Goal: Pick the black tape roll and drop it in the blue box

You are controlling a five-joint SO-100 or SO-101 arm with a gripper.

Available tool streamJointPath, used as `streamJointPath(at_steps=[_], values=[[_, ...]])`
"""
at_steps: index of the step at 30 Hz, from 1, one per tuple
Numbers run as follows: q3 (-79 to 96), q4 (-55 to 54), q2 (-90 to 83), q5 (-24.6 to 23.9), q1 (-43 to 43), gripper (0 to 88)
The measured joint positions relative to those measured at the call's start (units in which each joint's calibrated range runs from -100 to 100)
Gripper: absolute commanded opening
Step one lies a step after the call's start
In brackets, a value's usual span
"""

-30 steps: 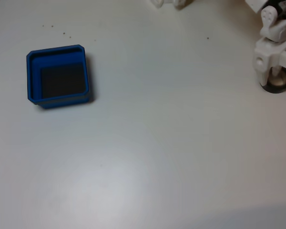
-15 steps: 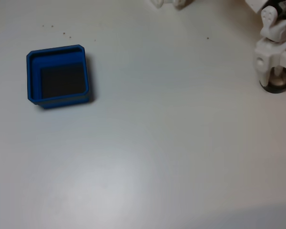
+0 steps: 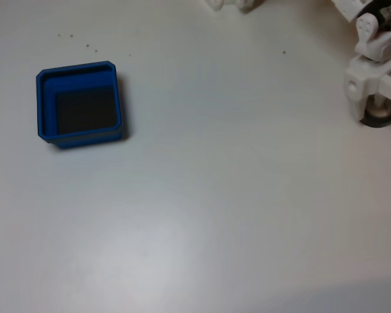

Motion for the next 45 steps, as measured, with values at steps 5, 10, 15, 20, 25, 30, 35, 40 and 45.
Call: streamJointPath(at_steps=[5,10,15,20,25,30,35,40,45], values=[[0.0,0.0,0.0,-1.6,0.0,21.1],[0.0,0.0,1.9,-3.4,-0.1,21.1],[0.0,0.0,3.6,-3.6,-1.2,21.1],[0.0,0.0,4.2,-3.6,-1.4,21.1],[0.0,0.0,4.2,-3.6,-2.5,20.9],[0.0,0.0,4.2,-3.6,-2.3,20.2],[0.0,0.0,4.2,-3.6,-2.4,20.1],[0.0,-0.2,5.1,-3.7,-2.3,20.0],[-1.2,-0.3,6.4,-3.7,-2.3,19.9]])
